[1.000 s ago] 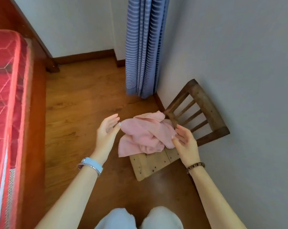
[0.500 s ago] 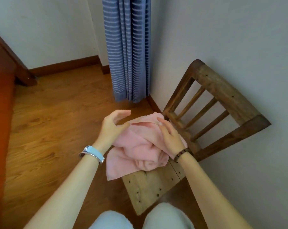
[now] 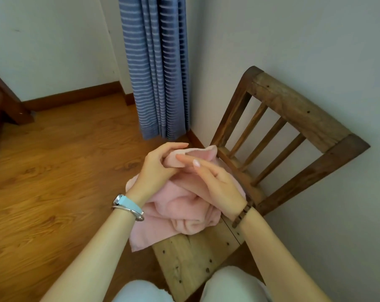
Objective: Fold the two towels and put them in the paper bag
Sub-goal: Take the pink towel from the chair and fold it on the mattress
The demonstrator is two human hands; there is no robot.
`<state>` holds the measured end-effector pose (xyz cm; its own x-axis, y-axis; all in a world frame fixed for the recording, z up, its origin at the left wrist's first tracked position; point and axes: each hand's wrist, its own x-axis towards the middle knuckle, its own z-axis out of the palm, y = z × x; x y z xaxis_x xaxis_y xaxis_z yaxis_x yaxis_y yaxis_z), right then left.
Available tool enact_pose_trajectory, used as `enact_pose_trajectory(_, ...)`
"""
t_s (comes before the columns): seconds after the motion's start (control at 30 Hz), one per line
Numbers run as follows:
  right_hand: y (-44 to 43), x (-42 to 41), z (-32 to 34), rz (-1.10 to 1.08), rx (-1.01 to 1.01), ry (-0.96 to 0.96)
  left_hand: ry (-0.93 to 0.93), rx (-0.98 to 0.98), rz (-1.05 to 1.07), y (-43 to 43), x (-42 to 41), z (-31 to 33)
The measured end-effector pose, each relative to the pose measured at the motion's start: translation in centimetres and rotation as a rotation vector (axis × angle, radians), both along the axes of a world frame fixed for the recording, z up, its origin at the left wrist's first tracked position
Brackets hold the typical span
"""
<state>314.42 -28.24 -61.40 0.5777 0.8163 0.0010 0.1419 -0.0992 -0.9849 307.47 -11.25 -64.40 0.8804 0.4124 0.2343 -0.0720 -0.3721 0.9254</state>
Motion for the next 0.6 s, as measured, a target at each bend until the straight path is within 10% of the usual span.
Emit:
enact_pose_trajectory(0.23,-0.9,1.6,-1.1,-0.247,0.150,-0.174,-0.055,-0.093,0.124,-0.2,-2.2,2.2)
enact_pose_trajectory(0.6,1.0,2.3,-0.6,0.069,-0.147,-0.426,-0.127,-0.497,0.171,1.5,-6.9,3.8)
